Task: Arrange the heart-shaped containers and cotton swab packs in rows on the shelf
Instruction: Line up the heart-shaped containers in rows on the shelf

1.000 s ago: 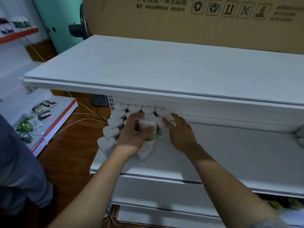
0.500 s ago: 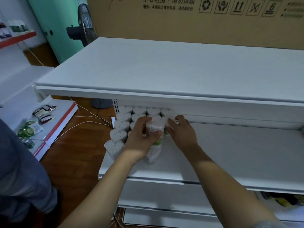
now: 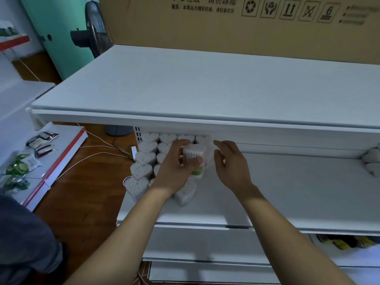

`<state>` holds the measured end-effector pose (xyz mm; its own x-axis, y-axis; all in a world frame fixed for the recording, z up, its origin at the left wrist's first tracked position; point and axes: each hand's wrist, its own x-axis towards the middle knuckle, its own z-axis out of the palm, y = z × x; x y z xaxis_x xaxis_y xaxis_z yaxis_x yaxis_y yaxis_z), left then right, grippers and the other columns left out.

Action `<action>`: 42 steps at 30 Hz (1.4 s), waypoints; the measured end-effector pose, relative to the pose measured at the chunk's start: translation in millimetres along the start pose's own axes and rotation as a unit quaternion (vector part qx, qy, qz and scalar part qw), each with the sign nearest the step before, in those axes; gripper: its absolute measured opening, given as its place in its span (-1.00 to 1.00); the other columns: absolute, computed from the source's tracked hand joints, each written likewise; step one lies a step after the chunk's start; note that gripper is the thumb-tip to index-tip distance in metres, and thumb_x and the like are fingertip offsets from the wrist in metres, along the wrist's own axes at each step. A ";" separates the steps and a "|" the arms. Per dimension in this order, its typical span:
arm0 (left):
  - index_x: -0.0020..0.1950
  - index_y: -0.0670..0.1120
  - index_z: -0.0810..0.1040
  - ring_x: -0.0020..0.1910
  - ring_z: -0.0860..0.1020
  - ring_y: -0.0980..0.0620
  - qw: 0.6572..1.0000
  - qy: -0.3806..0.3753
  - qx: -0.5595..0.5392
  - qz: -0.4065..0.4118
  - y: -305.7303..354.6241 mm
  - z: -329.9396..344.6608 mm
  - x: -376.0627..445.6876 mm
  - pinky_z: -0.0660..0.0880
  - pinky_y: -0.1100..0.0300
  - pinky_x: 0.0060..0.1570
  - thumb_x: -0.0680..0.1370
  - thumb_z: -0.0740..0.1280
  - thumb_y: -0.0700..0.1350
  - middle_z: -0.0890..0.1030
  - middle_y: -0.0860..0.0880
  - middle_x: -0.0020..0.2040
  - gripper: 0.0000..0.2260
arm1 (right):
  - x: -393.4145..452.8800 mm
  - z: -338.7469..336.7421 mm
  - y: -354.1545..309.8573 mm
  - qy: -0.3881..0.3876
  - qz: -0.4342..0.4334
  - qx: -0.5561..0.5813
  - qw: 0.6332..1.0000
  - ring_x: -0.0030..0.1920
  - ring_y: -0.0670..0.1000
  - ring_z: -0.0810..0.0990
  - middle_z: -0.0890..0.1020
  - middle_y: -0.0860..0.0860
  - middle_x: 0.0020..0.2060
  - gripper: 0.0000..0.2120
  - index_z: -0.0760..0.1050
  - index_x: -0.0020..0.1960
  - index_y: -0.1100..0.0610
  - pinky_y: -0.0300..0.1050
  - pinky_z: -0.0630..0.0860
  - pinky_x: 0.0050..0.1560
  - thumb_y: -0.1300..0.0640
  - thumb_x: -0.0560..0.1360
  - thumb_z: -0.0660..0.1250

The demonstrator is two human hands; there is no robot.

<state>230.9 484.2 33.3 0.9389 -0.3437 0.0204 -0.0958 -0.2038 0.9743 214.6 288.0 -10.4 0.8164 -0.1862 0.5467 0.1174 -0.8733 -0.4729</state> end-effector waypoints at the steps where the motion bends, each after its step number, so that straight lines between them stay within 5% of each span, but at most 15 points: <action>1: 0.38 0.14 0.36 0.10 0.58 0.26 1.000 -0.010 -0.008 0.000 2.5 1.2 0.8 0.58 0.24 0.04 0.56 0.44 -0.01 0.53 0.12 0.19 -0.55 | -0.1 -10.9 -5.2 -0.006 0.000 0.062 0.998 -0.07 -0.01 0.61 0.57 0.03 0.19 -0.67 0.55 0.31 0.11 -0.11 0.57 -0.09 0.12 0.61 0.18; 3: 0.44 0.07 0.35 -0.04 0.56 0.44 0.999 -0.035 -0.012 0.010 6.7 4.7 2.4 0.54 0.43 -0.14 0.59 0.40 -0.07 0.50 0.20 0.15 -0.55 | -0.5 -33.2 -20.0 -0.050 0.026 0.186 0.981 -0.02 -0.15 0.60 0.57 -0.06 0.21 -0.67 0.53 0.34 0.06 -0.28 0.52 -0.01 0.24 0.60 0.25; 5: 0.52 0.05 0.29 0.06 0.54 0.39 0.998 -0.062 -0.001 0.019 9.1 8.2 4.2 0.50 0.48 -0.13 0.59 0.38 -0.04 0.48 0.15 0.28 -0.47 | -0.6 -48.6 -33.8 -0.113 0.054 0.251 0.960 0.02 -0.16 0.62 0.57 -0.09 0.21 -0.66 0.54 0.33 0.01 -0.31 0.52 0.06 0.24 0.59 0.33; 8: 0.60 0.08 0.14 0.31 0.40 0.15 0.994 -0.101 0.035 0.024 14.7 10.2 4.1 0.45 0.45 0.06 0.60 0.34 0.02 0.35 0.06 0.47 -0.38 | -0.5 -58.2 -38.9 -0.139 0.043 0.222 0.964 0.03 -0.17 0.64 0.61 -0.14 0.16 -0.71 0.60 0.23 -0.05 -0.34 0.53 0.05 0.14 0.53 0.44; 10: 0.62 0.13 0.06 0.42 0.35 0.09 0.989 -0.127 0.069 0.022 15.2 10.5 4.4 0.39 0.24 0.28 0.62 0.32 0.04 0.29 0.06 0.53 -0.35 | -0.2 -62.5 -36.4 -0.148 0.062 0.205 0.965 -0.01 -0.20 0.65 0.62 -0.18 0.14 -0.71 0.61 0.21 -0.08 -0.37 0.52 0.03 0.09 0.50 0.47; 14: 0.64 0.09 -0.04 0.50 0.28 0.03 0.981 -0.108 0.155 0.051 7.9 8.4 6.8 0.23 0.26 0.34 0.68 0.21 -0.08 0.28 0.02 0.54 -0.39 | -2.6 -60.9 -23.0 -0.104 0.069 0.164 0.979 -0.04 -0.16 0.66 0.64 -0.13 0.12 -0.71 0.63 0.18 -0.02 -0.29 0.57 0.03 0.08 0.47 0.50; 18: 0.63 -0.07 0.07 0.59 0.05 -0.09 0.890 -0.060 0.444 0.084 -9.2 -4.8 10.1 0.04 0.02 0.52 0.70 0.10 -0.05 0.16 -0.11 0.60 -0.50 | -16.9 -38.9 -2.5 -0.095 0.089 0.089 0.988 -0.02 -0.06 0.66 0.64 -0.06 0.14 -0.68 0.62 0.21 0.05 -0.12 0.60 0.08 0.04 0.47 0.49; 24: 0.63 -0.02 0.05 0.62 -0.14 -0.05 0.821 -0.141 0.548 0.071 -25.3 -6.4 7.2 -0.11 -0.06 0.56 0.72 -0.04 0.05 -0.03 0.00 0.65 -0.52 | -40.9 12.3 14.0 -0.117 0.034 0.002 0.993 0.21 0.20 0.61 0.51 0.17 0.38 -0.63 0.57 0.31 0.11 0.06 0.57 0.18 0.04 0.54 0.42; 38: 0.60 -0.07 0.16 0.60 0.02 -0.06 0.818 -0.146 0.551 0.079 -25.4 -7.3 9.2 0.00 -0.01 0.54 0.71 0.02 0.02 0.08 -0.04 0.63 -0.54 | -33.6 31.6 15.4 -0.069 -0.018 -0.092 0.993 0.00 0.25 0.68 0.60 0.23 0.24 -0.56 0.60 0.22 0.13 0.12 0.66 -0.24 -0.13 0.55 0.19; 42: 0.58 -0.10 0.22 0.59 0.06 -0.06 0.830 -0.137 0.535 0.080 -24.1 -6.9 10.5 0.08 0.00 0.52 0.70 0.07 0.01 0.14 -0.06 0.62 -0.55 | -33.5 32.5 15.5 -0.077 -0.017 -0.115 0.990 -0.03 0.23 0.69 0.59 0.21 0.25 -0.62 0.58 0.24 0.12 0.07 0.64 -0.31 -0.07 0.53 0.36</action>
<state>245.3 491.9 11.6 0.7891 -0.6108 -0.0644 -0.5886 -0.7820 0.2050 207.4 295.4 -58.4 0.8929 -0.0998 0.4391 0.0283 -0.9608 -0.2759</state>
